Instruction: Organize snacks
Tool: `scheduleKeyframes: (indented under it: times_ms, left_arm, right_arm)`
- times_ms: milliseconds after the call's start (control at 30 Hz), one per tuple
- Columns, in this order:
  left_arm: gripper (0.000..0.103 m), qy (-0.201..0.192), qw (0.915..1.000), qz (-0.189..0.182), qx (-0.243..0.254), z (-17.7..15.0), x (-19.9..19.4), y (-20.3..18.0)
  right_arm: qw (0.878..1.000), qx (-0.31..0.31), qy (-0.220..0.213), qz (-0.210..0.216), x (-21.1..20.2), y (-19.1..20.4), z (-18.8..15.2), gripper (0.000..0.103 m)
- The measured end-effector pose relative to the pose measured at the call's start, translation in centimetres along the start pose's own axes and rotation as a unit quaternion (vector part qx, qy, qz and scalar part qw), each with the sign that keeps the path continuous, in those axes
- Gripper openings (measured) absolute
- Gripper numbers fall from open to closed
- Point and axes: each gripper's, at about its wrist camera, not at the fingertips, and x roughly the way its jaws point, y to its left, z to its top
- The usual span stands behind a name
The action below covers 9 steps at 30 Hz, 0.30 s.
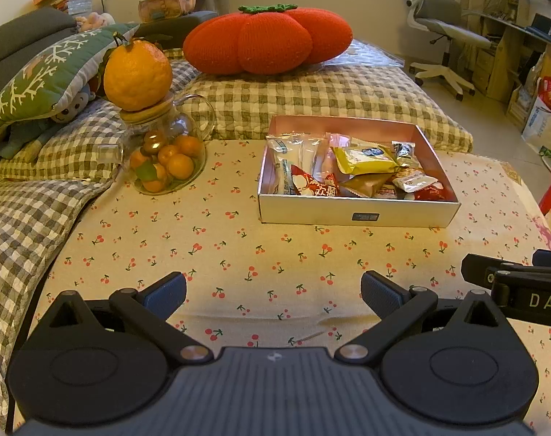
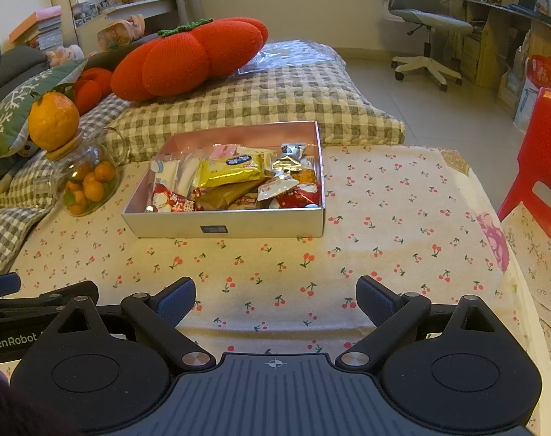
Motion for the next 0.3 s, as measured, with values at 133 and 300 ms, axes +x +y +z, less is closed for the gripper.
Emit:
scheduleKeyframes:
  times_ms: [133,300]
  left_arm:
    - [0.103,0.0,1.0,0.0,0.001,-0.06,0.01,-0.04]
    - [0.103,0.0,1.0,-0.003,0.004,-0.1,0.02,-0.16]
  right_arm:
    - [1.0,0.0,0.001,0.0,0.04,-0.01,0.02,0.097]
    - [1.0,0.0,0.001,0.0,0.04,-0.01,0.02,0.097]
